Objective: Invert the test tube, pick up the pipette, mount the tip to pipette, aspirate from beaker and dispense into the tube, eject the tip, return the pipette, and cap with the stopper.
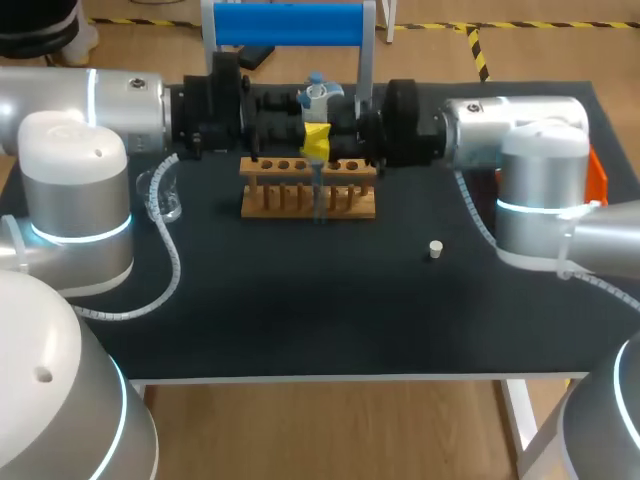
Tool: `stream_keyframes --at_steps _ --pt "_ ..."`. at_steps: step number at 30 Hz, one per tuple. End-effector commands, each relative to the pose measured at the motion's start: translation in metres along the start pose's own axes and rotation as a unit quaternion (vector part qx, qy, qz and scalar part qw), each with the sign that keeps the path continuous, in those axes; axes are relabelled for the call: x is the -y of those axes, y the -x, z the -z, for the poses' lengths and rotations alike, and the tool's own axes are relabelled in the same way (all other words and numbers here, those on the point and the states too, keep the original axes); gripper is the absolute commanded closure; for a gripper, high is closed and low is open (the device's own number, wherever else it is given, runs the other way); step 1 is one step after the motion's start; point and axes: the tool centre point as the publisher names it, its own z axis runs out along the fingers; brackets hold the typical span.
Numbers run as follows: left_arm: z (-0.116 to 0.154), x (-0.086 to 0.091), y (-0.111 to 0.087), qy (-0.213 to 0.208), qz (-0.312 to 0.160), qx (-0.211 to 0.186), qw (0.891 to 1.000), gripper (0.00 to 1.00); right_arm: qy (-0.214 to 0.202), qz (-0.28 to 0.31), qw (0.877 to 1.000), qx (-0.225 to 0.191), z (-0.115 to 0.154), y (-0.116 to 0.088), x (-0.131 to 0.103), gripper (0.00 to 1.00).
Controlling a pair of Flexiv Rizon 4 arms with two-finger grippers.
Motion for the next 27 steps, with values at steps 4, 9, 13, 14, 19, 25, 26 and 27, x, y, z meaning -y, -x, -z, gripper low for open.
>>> stream_keyframes --at_steps 4,9,13,14,19,25,26,27 --pt "0.001 0.000 -0.003 0.000 0.000 0.002 1.000 0.00 -0.003 -0.005 1.000 -0.017 0.046 0.004 -0.006 1.00" --pt "0.001 0.000 -0.003 0.000 0.000 0.002 1.000 0.00 -0.009 -0.010 1.000 -0.023 0.094 0.009 -0.010 1.00" --pt "0.001 0.000 -0.003 0.000 0.000 0.002 1.000 0.00 -0.008 -0.012 1.000 -0.024 0.136 0.016 -0.016 1.00" --pt "0.001 0.000 -0.003 0.000 0.000 0.002 1.000 0.00 -0.006 -0.014 1.000 -0.024 0.150 0.018 -0.019 1.00" --pt "0.001 0.000 -0.003 0.000 0.000 0.002 1.000 0.00 0.003 -0.030 0.999 -0.026 0.199 0.030 -0.025 1.00" --pt "0.001 0.000 -0.003 0.000 0.000 0.002 1.000 0.00 0.018 -0.037 0.998 -0.037 0.245 0.042 -0.027 1.00" --pt "0.001 0.000 -0.003 0.000 0.000 0.002 1.000 0.00 0.018 -0.037 0.998 -0.037 0.245 0.042 -0.027 1.00" --pt "0.001 0.000 -0.003 0.000 0.000 0.002 1.000 0.00 0.018 -0.037 0.998 -0.037 0.245 0.042 -0.027 1.00"
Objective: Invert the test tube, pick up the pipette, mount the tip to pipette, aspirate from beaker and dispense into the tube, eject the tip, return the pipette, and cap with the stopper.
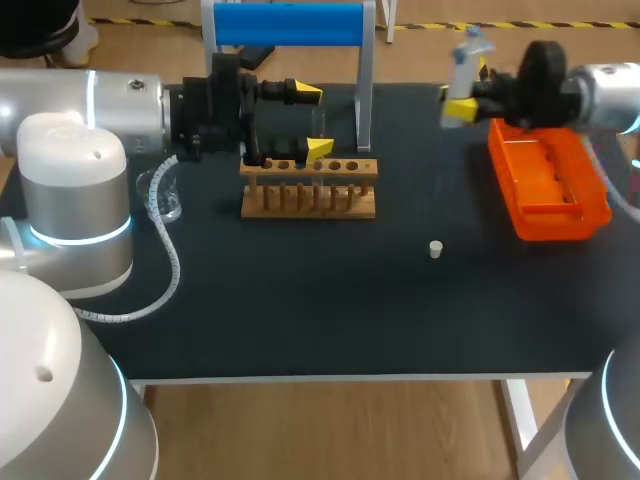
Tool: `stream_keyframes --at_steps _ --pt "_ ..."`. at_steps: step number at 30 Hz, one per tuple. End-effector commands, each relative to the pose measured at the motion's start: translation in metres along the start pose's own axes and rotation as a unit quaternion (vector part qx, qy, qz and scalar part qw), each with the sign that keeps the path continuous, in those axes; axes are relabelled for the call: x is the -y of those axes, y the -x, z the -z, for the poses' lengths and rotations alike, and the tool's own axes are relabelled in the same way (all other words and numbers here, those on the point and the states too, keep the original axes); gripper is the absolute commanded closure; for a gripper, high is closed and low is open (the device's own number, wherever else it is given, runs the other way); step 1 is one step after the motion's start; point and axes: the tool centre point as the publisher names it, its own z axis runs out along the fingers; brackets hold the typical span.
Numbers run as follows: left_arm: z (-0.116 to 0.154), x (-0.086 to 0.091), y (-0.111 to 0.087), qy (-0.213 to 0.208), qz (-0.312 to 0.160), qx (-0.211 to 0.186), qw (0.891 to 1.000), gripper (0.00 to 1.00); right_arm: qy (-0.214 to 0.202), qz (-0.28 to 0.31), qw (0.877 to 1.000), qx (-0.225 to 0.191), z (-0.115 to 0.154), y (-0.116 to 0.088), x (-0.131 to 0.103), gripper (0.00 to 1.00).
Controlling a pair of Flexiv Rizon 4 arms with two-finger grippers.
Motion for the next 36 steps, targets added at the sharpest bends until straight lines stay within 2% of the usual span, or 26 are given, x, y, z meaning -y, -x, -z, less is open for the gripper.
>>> stream_keyframes --at_steps 1,18,23,27,32,36 --pt "0.000 0.000 -0.001 0.000 0.000 0.001 1.000 0.00 0.001 0.000 1.000 -0.018 0.036 0.005 0.002 1.00" --pt "0.000 0.000 -0.001 0.000 0.000 0.001 1.000 0.00 0.001 0.000 1.000 -0.018 0.036 0.005 0.002 1.00" --pt "0.000 0.000 -0.001 0.000 0.000 0.001 1.000 0.00 0.022 -0.002 0.999 -0.027 0.059 -0.006 -0.030 1.00" --pt "0.000 0.000 -0.001 0.000 0.000 0.001 1.000 0.00 0.030 -0.006 0.999 -0.029 0.083 -0.012 -0.046 1.00" --pt "0.000 0.000 -0.001 0.000 0.000 0.001 1.000 0.00 0.010 0.009 0.998 -0.058 0.113 -0.019 -0.056 1.00" --pt "0.000 0.000 -0.001 0.000 0.000 0.001 1.000 0.00 -0.006 0.016 0.997 -0.072 0.141 -0.019 -0.055 1.00"
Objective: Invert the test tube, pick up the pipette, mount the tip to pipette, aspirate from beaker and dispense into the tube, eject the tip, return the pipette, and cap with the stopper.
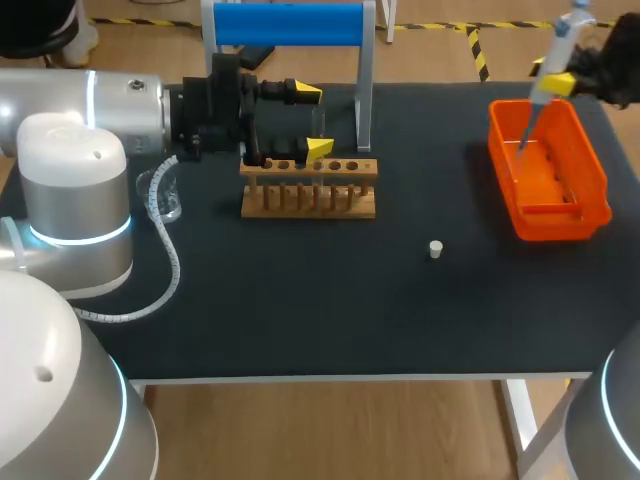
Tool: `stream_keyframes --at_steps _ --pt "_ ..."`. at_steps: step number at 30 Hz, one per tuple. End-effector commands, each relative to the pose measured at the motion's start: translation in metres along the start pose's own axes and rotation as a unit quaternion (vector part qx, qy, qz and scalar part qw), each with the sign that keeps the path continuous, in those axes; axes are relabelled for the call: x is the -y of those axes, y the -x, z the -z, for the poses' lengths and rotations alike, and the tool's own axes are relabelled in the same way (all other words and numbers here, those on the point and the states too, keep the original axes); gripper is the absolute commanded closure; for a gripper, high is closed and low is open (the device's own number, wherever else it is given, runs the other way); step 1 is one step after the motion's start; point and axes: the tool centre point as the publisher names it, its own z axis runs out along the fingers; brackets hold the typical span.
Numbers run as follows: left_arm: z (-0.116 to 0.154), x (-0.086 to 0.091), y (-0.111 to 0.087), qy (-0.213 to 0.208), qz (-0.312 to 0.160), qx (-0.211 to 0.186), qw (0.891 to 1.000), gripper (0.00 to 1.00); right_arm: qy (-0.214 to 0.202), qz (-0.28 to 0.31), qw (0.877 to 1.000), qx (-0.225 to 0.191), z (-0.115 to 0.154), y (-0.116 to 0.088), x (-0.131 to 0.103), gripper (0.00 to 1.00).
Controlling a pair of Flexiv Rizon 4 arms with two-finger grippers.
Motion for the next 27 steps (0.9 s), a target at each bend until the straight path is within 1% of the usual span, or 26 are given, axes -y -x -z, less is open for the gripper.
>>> stream_keyframes --at_steps 1,4,6,11,21,27 --pt "0.000 0.000 -0.001 0.000 0.000 0.001 1.000 0.00 -0.017 0.003 1.000 -0.019 0.043 0.005 -0.002 1.00" --pt "0.000 0.000 -0.001 0.000 0.000 0.001 1.000 0.00 -0.018 0.008 1.000 -0.017 0.061 0.006 0.001 1.00" --pt "0.000 0.000 -0.001 0.000 0.000 0.001 1.000 0.00 -0.010 0.009 1.000 -0.015 0.072 0.007 0.003 1.00" --pt "0.000 0.000 -0.001 0.000 0.000 0.001 1.000 0.00 -0.002 0.011 1.000 -0.005 0.091 0.013 0.012 1.00" --pt "0.000 0.000 -0.001 0.000 0.000 0.001 1.000 0.00 -0.005 0.016 1.000 -0.003 0.115 0.028 0.037 1.00" --pt "0.000 0.000 -0.001 0.000 0.000 0.001 1.000 0.00 0.002 0.018 1.000 0.002 0.122 0.037 0.046 1.00"
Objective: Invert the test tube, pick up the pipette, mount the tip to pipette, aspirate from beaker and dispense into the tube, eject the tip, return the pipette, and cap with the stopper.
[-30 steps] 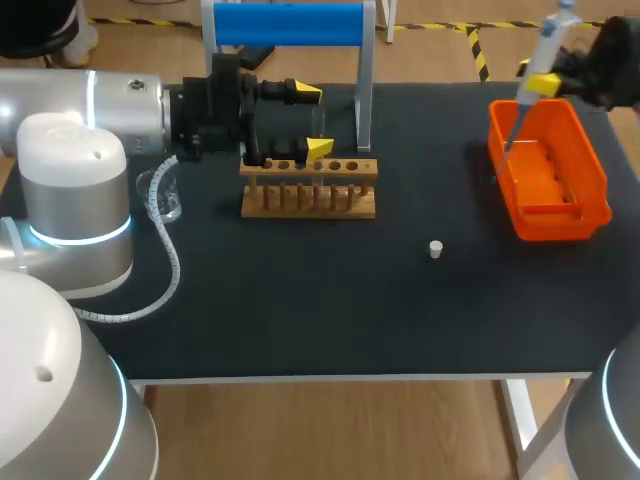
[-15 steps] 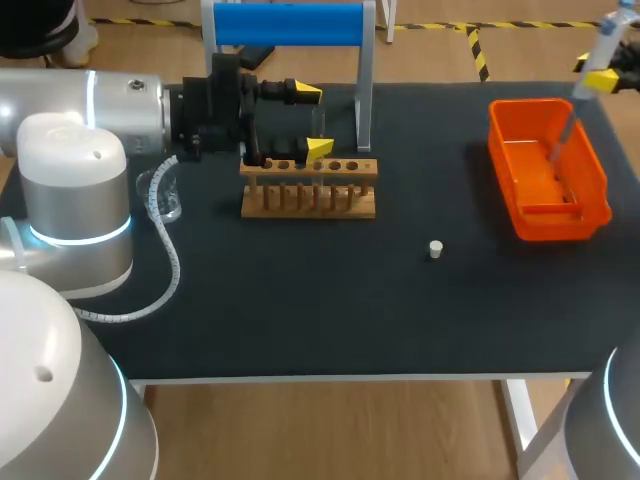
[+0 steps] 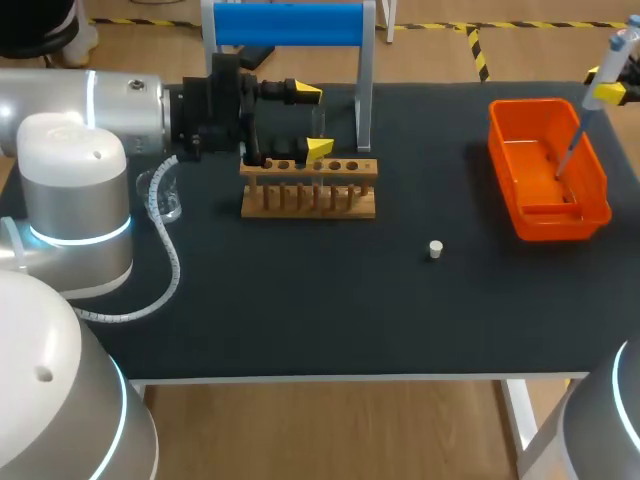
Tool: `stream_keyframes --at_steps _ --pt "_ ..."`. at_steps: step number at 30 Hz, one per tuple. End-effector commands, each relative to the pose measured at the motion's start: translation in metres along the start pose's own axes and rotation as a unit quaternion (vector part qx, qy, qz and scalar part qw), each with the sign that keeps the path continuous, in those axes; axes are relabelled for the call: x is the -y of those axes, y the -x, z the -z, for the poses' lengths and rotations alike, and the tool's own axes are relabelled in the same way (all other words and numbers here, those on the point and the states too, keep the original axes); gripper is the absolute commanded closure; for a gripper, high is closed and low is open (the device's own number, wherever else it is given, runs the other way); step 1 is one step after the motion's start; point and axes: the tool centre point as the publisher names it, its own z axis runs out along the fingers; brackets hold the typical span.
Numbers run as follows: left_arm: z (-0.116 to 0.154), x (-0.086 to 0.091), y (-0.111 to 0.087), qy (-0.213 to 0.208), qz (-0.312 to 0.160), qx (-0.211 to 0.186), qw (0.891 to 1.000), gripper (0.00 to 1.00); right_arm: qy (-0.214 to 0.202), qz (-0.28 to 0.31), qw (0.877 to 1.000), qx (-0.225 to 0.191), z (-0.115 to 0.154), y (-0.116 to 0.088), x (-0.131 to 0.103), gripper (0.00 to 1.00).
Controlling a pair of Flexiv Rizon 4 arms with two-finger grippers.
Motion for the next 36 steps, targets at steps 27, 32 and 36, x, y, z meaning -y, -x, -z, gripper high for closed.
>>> stream_keyframes --at_steps 27,32,36 --pt "0.000 0.000 -0.001 0.000 0.000 0.001 1.000 0.00 -0.003 0.001 0.999 -0.041 0.006 0.011 0.020 1.00" --pt "0.000 0.000 -0.001 0.000 0.000 0.001 1.000 0.00 -0.003 0.001 0.999 -0.041 0.006 0.011 0.020 1.00" --pt "0.000 0.000 -0.001 0.000 0.000 0.001 1.000 0.00 -0.003 0.001 0.999 -0.041 0.006 0.011 0.020 1.00"
